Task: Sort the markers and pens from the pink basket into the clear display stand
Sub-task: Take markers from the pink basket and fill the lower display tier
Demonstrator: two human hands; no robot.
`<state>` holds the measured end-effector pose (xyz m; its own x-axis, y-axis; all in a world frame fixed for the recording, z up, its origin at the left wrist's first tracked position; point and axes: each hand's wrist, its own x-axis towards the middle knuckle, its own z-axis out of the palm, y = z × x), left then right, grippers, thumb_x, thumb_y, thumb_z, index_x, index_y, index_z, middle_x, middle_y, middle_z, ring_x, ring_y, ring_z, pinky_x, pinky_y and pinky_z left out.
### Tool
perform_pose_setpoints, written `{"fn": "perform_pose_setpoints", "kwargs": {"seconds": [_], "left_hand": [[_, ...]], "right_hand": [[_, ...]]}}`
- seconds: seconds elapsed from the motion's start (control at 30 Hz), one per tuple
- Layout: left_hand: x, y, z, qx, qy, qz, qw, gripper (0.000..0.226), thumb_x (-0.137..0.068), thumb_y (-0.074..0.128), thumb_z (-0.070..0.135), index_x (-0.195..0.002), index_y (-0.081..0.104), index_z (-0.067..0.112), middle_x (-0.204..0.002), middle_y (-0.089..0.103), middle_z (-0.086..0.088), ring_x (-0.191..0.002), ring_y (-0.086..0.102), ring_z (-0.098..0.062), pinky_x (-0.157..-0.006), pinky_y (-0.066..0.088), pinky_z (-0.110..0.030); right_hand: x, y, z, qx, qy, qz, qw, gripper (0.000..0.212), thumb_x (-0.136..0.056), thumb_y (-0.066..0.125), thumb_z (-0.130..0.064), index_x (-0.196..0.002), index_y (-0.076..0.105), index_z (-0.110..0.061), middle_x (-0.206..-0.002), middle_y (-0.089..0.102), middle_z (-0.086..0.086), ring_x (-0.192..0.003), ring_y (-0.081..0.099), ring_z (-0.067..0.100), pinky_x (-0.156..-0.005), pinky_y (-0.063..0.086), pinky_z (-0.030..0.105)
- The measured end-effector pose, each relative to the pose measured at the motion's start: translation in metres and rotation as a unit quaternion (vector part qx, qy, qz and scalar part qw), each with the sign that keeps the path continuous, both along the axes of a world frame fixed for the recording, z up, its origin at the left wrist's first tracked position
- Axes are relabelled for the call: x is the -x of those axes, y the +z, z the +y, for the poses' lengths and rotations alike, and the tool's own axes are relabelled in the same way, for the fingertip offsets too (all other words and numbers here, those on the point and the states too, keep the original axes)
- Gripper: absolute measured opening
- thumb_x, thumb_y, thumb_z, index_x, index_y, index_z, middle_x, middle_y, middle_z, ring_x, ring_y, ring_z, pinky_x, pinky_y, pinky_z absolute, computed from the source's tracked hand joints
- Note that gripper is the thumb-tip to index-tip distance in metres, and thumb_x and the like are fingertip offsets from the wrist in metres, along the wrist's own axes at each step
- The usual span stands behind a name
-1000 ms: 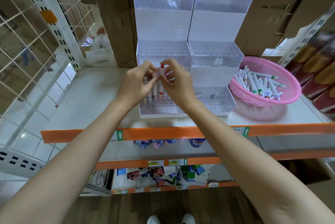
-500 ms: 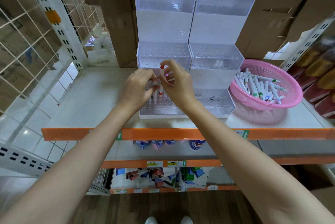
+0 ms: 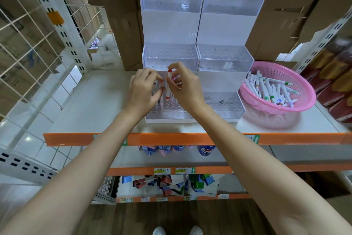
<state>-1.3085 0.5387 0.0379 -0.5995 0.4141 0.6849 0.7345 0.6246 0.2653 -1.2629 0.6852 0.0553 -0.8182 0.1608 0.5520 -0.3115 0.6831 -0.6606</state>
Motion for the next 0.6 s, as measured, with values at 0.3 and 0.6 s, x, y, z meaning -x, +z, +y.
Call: {"fn": "perform_pose_setpoints", "kwargs": {"seconds": [0.3, 0.6], "left_hand": [[-0.002, 0.000, -0.002, -0.001, -0.018, -0.021, 1.000, 0.024, -0.078, 0.072, 0.013, -0.099, 0.061, 0.005, -0.101, 0.061, -0.010, -0.094, 0.049, -0.023, -0.079, 0.043, -0.035], [0.001, 0.001, -0.012, 0.031, -0.014, -0.027, 0.999, 0.029, -0.078, 0.070, 0.012, -0.105, 0.063, 0.009, -0.112, 0.061, -0.006, -0.106, 0.053, -0.025, -0.087, 0.044, -0.039]], "right_hand": [[-0.002, 0.004, -0.002, -0.054, 0.013, -0.001, 0.998, 0.023, -0.084, 0.066, -0.004, -0.105, 0.058, -0.009, -0.088, 0.058, -0.003, -0.071, 0.061, 0.016, -0.067, 0.055, 0.041], [0.000, 0.011, 0.005, -0.063, 0.050, -0.051, 0.995, 0.020, -0.086, 0.065, -0.006, -0.102, 0.055, -0.012, -0.085, 0.061, 0.004, -0.070, 0.062, 0.022, -0.067, 0.056, 0.043]]}}
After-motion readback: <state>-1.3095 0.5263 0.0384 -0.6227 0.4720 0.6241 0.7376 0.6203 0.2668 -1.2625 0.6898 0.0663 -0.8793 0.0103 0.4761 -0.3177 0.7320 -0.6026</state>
